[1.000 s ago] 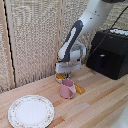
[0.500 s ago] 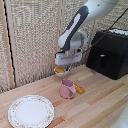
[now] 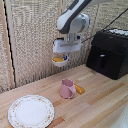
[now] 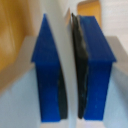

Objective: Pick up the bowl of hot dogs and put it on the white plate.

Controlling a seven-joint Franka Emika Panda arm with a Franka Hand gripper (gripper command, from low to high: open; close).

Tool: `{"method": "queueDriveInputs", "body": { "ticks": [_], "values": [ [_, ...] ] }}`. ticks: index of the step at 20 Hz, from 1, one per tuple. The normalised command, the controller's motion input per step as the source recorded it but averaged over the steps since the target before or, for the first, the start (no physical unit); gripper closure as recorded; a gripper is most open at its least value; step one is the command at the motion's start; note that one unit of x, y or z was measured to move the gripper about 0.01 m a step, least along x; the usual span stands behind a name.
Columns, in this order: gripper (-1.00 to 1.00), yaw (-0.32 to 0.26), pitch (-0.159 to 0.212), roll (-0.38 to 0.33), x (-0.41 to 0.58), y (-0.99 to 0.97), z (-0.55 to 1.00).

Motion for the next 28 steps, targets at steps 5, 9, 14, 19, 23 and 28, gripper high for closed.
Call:
{"method": "queueDriveInputs", "body": {
  "ticks": [5,9,14,19,23,28],
  "values": [
    [1.0,0.019,0.023,0.038,0.0,0.86,0.42],
    [1.0,0.036,0.001,0.011,-0.167,0.81,0.08],
    [1.0,0.053,-0.004,0.035,-0.289,0.72,-0.02],
    [1.0,0.067,0.0,0.012,-0.366,0.68,-0.2],
    [1.0,0.067,-0.018,0.0,-0.419,0.67,-0.49],
    [1.0,0.058,-0.036,0.0,-0.34,0.63,-0.65]
  ]
}}
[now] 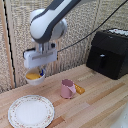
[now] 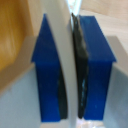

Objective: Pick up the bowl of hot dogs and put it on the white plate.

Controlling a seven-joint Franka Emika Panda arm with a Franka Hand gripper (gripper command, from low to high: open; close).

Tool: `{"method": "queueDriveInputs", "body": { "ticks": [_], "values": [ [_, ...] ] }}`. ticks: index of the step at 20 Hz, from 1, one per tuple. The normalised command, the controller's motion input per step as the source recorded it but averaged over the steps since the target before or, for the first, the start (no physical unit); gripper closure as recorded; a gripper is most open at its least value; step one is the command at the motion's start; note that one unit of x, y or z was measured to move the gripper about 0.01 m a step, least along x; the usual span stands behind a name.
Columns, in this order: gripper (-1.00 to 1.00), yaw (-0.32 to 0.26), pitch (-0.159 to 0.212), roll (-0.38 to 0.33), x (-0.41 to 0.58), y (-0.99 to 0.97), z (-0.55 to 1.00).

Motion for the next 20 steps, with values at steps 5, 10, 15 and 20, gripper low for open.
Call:
{"method": "queueDriveInputs", "body": {
  "ticks": [5,10,15,20],
  "values": [
    [1.0,0.05,-0.041,-0.058,-0.076,0.38,-0.61],
    [1.0,0.062,-0.051,-0.121,0.079,0.15,-0.55],
    [1.0,0.089,-0.034,-0.095,0.109,0.01,-0.37],
    [-1.0,0.068,0.011,-0.012,0.07,-0.01,0.06]
  ]
}}
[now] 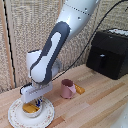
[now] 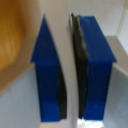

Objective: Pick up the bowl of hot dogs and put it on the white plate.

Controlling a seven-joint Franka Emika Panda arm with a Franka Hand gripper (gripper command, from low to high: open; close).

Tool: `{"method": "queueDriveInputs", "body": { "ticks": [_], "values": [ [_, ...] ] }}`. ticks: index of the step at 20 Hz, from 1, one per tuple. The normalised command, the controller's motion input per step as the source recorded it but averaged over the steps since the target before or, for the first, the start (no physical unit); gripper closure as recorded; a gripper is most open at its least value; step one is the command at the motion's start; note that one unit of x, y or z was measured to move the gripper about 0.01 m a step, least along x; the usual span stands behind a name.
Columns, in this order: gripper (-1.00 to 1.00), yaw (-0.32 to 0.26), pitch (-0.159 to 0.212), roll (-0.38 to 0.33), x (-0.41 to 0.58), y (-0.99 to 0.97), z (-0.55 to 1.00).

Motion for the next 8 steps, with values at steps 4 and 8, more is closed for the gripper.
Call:
{"method": "queueDriveInputs", "body": {
  "ticks": [4,8],
  "values": [
    [-1.0,0.047,0.034,0.013,0.116,-0.15,0.5],
    [-1.0,0.12,0.02,0.013,0.064,-0.04,0.34]
  ]
}}
